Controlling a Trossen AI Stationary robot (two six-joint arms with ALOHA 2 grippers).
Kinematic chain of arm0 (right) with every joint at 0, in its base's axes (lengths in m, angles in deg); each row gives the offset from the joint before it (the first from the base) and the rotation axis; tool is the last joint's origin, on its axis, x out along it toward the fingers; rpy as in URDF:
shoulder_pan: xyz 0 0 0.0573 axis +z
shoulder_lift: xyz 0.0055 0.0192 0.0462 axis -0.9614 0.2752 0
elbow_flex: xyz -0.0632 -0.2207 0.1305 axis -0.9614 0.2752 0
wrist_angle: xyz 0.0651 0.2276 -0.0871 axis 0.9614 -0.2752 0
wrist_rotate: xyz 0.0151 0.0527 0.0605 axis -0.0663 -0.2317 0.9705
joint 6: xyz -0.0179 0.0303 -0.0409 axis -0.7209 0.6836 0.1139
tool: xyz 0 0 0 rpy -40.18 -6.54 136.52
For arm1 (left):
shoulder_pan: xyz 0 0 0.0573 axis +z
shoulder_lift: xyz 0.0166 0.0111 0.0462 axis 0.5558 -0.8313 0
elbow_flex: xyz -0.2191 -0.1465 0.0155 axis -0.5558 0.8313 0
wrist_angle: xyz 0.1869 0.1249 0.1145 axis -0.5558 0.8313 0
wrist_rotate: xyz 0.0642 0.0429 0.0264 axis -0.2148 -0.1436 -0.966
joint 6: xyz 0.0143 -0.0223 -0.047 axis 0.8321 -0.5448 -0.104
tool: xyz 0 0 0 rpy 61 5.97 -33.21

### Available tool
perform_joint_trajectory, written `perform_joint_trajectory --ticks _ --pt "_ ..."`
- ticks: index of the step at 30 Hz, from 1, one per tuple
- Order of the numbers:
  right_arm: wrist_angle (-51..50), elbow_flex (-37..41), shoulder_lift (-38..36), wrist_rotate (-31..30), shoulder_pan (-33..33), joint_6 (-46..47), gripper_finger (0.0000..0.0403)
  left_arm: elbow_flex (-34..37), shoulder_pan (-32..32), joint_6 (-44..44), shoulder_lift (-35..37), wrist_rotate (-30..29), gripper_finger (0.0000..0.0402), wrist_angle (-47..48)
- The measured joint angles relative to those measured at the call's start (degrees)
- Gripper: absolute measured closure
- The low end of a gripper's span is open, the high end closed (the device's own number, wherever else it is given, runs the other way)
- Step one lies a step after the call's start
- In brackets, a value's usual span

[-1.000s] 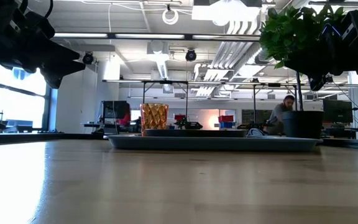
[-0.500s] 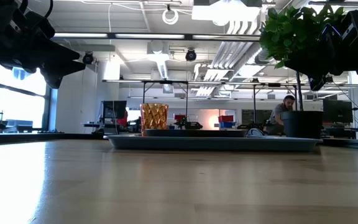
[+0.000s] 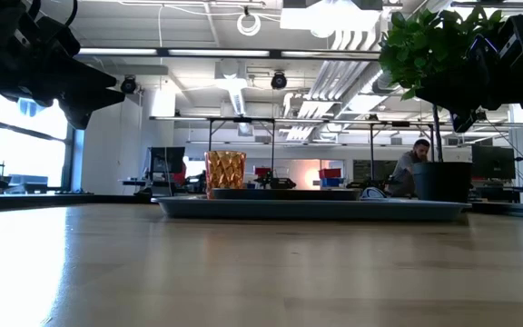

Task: Pick and place plate/cup/fork/spoon on tray
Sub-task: Return to Home Position

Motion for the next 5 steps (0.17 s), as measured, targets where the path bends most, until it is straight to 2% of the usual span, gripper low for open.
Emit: perform_joint_trajectory --ticks 5 --pt "-0.01 0.0 0.01 -0.02 -0.02 0.0 0.0304 0.0 0.0 0.0 0.0 0.01 0.0255 0.0"
